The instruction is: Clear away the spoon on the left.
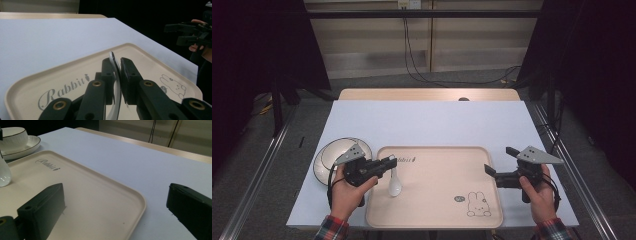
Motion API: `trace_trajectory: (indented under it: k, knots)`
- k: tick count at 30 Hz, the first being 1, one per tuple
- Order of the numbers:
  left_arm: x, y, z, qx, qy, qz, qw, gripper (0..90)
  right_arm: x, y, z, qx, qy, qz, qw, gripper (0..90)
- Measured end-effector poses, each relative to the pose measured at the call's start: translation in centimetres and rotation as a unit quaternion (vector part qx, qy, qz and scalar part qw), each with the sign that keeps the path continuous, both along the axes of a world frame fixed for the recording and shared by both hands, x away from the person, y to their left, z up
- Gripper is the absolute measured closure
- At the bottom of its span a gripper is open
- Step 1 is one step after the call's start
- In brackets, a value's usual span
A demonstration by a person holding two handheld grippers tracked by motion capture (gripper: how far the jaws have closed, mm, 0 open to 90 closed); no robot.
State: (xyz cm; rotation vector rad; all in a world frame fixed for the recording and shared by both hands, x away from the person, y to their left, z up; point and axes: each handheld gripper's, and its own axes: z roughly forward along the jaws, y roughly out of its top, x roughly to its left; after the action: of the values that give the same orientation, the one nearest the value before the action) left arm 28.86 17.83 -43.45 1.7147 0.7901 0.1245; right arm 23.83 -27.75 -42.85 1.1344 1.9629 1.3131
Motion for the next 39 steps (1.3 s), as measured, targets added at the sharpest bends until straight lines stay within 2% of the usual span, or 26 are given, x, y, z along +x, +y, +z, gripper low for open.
trace_trajectory:
  k: [5, 9, 11, 14, 18, 19, 21, 26, 29, 31, 34, 39]
  knots:
    - [0.7, 0.2, -0.7, 0.007, -0.006, 0.014, 0.9999, 78.2, -0.1, 0.0, 0.0, -0.001, 0.000, 0.000, 1.0000, 1.4]
    - [1.2, 0.3, -1.3, 0.003, -0.001, 0.022, 0.9998, 76.9, -0.1, 0.0, 0.0, -0.001, 0.002, 0.003, 1.0000, 1.4]
    - [1.3, 0.2, -1.4, 0.010, 0.002, 0.036, 0.9993, 75.9, -0.1, 0.0, 0.0, -0.001, 0.002, 0.005, 1.0000, 1.4]
    - [1.5, 0.2, -1.7, 0.010, 0.004, 0.039, 0.9992, 74.8, -0.2, 0.1, 0.0, -0.003, 0.002, 0.006, 1.0000, 1.4]
    - [1.9, 0.2, -2.3, 0.022, 0.011, 0.048, 0.9985, 72.1, -0.2, 0.1, 0.0, -0.004, 0.004, 0.006, 1.0000, 1.5]
    - [2.1, 0.3, -2.5, 0.020, 0.012, 0.041, 0.9989, 71.7, -0.2, 0.1, -0.1, -0.005, 0.003, 0.007, 1.0000, 1.5]
    - [2.1, 0.3, -2.6, 0.031, 0.015, 0.047, 0.9983, 71.1, -0.2, 0.1, -0.1, -0.005, 0.006, 0.006, 0.9999, 1.5]
    - [2.1, 0.1, -2.8, 0.039, 0.017, 0.046, 0.9981, 66.8, -0.2, 0.2, -0.1, -0.005, 0.007, 0.007, 0.9999, 1.6]
    - [2.1, 0.2, -2.9, 0.045, 0.017, 0.052, 0.9975, 67.0, -0.2, 0.1, 0.0, -0.005, 0.003, 0.011, 0.9999, 1.5]
    - [2.1, 0.2, -2.9, 0.040, 0.019, 0.058, 0.9973, 67.6, -0.3, 0.1, 0.0, -0.005, 0.004, 0.009, 0.9999, 1.5]
    - [2.2, 0.3, -2.9, 0.039, 0.019, 0.053, 0.9976, 68.1, -0.3, 0.1, 0.0, -0.005, 0.006, 0.008, 0.9999, 1.6]
    - [2.1, 0.3, -2.9, 0.049, 0.021, 0.060, 0.9968, 67.9, -0.3, 0.1, 0.0, -0.004, 0.004, 0.009, 0.9999, 1.6]
